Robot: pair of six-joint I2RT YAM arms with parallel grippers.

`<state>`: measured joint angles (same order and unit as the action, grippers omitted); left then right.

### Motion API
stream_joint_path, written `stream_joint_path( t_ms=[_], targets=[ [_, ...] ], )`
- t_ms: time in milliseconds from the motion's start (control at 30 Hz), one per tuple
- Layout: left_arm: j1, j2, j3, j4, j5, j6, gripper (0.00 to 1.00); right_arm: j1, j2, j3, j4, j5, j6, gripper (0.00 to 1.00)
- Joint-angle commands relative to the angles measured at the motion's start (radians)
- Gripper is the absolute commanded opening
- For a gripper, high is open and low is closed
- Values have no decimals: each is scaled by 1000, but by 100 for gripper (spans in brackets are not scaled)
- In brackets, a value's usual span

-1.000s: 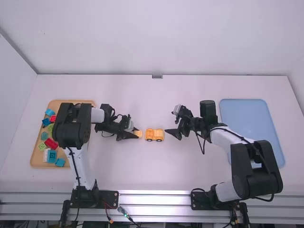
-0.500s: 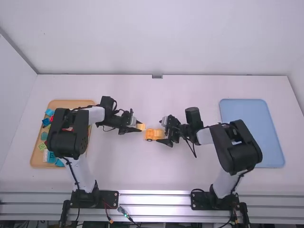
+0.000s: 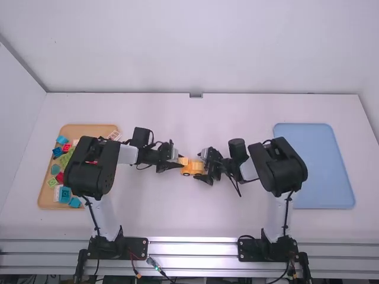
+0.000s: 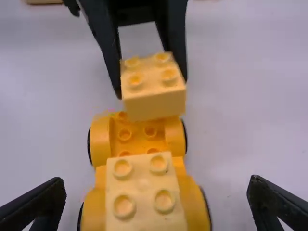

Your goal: Assemble lego blocks to make yellow taxi

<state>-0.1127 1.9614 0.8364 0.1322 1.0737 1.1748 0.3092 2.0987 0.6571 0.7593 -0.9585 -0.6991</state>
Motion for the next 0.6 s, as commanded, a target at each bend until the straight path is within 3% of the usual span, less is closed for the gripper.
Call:
stream_joint_path(
  t_ms=[0,100,300,500,567],
  targets=[
    [-13,-9,-10,6,36,-60,14,-2,34,54,-50,-14,14,100],
    [-29,-9,-10,9,16,-66,13,-2,46,101,-132,-27,7,99],
    [-39,-9,10,-35,-10,-86,13,-1,52,165,-292,-70,-129,84],
    [-38,-9,19,-60,-17,-79,12,-2,52,173,-323,-66,-148,81],
    [-38,-3,19,-41,-9,-84,12,-2,52,163,-312,-66,-148,75]
  ],
)
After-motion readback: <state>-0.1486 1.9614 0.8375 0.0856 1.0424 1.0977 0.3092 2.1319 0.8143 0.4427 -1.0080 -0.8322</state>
